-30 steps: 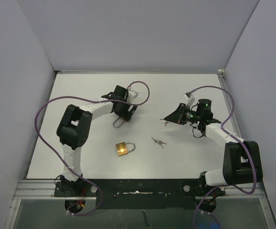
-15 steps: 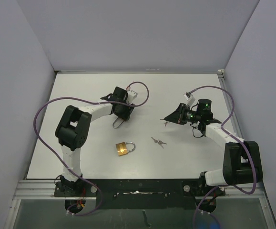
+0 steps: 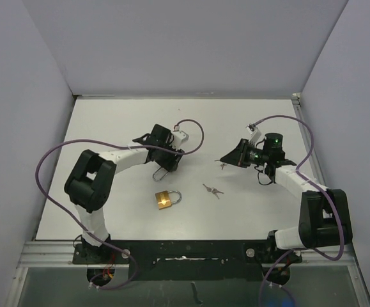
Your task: Unlock with the key
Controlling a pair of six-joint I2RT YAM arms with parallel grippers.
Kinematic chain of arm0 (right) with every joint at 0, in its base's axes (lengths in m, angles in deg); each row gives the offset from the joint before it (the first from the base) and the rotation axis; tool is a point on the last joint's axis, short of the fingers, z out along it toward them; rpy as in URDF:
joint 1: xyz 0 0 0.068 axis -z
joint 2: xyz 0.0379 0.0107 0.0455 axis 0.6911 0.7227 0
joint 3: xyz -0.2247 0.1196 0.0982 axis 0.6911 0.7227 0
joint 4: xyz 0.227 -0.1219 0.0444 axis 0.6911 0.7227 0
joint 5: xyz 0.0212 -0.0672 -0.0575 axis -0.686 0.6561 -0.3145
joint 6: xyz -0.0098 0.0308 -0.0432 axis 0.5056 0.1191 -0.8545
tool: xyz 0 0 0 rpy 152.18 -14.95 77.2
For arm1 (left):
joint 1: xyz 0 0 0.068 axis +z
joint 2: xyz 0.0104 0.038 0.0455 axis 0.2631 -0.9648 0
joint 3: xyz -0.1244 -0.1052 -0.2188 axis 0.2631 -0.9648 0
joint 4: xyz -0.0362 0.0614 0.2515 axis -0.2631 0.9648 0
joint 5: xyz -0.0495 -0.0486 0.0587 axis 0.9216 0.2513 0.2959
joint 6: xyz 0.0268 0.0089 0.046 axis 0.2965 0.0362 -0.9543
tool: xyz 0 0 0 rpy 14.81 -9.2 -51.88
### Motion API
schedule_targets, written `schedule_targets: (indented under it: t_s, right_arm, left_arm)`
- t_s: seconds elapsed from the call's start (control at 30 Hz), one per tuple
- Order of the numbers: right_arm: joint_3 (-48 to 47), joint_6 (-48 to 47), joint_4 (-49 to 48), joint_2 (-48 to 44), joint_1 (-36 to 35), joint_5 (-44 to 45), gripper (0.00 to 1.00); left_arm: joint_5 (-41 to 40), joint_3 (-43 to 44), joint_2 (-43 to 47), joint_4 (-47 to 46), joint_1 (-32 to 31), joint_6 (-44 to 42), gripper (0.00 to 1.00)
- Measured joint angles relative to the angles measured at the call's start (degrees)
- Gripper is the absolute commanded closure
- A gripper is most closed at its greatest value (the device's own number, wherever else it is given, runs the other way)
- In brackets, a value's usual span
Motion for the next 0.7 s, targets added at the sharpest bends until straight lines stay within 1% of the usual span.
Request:
schedule_targets:
  t_s: [0.17, 0.27, 0.43, 0.6, 0.7]
  right_arm:
    - [0.3, -0.5, 0.1, -0.1, -1.1, 1.9, 1.00]
    - [1.3, -0.6, 0.1, -0.3, -1.8, 2.9, 1.00]
    - [1.9, -0.8, 0.0, -0.3, -3.1, 4.0, 1.00]
    - [1.9, -0.9, 0.1, -0.3, -3.7, 4.2, 1.00]
    - [1.8, -0.9, 0.1, -0.3, -4.0, 4.3, 1.00]
  left_arm:
    - [7.5, -7.5, 9.8, -4.7, -4.2, -3.6, 1.00]
    - [11.9, -8.5, 13.3, -8.5, -5.2, -6.2, 1.00]
    - [16.1, -9.5, 14.3, -15.7, -4.9, -10.7, 1.00]
    - [18.8, -16.4, 14.3, -22.9, -5.0, -15.1, 1.00]
    - [20.4, -20.1, 14.3, -25.3, -5.1, -17.8, 1.00]
